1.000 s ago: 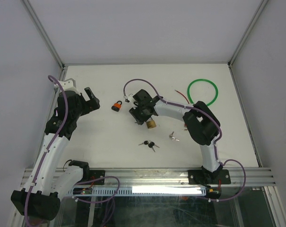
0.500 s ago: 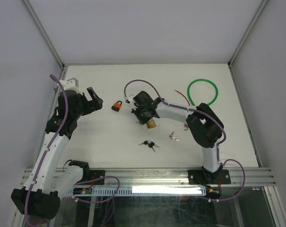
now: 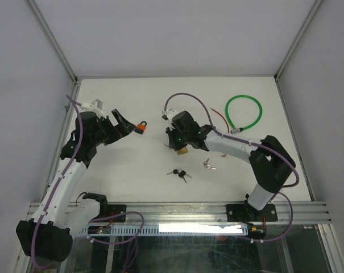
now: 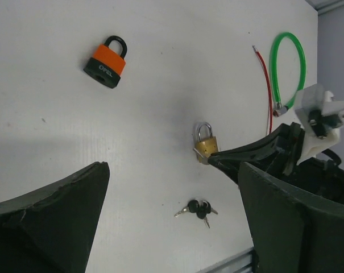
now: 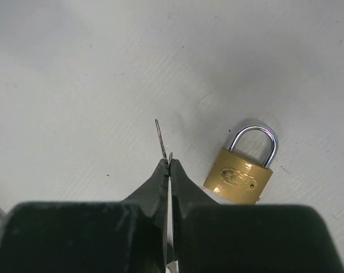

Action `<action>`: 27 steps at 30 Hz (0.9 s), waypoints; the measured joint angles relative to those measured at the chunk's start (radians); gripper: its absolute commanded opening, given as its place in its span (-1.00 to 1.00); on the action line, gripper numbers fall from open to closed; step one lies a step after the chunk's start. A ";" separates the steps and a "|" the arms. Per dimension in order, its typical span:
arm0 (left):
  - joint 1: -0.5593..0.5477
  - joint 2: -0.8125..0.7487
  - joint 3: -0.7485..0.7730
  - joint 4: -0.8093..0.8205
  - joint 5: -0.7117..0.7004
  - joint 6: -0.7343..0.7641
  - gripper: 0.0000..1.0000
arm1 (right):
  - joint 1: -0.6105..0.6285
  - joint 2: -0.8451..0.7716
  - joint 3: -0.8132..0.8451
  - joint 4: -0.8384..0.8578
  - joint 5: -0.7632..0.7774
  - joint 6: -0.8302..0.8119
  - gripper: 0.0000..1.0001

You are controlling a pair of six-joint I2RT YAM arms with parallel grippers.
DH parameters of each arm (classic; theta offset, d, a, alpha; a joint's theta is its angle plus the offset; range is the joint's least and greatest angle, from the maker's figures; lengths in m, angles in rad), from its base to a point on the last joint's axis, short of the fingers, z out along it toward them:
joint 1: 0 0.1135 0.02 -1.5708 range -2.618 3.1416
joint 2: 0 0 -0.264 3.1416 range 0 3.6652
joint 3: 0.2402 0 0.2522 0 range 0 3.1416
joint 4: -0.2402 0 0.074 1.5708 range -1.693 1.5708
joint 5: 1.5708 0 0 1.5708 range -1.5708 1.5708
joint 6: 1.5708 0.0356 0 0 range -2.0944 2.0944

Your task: Unlock with the key

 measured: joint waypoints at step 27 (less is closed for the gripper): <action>-0.213 0.161 -0.144 0.232 0.142 -0.375 0.18 | 0.264 -0.300 -0.292 0.471 0.359 0.010 -1.00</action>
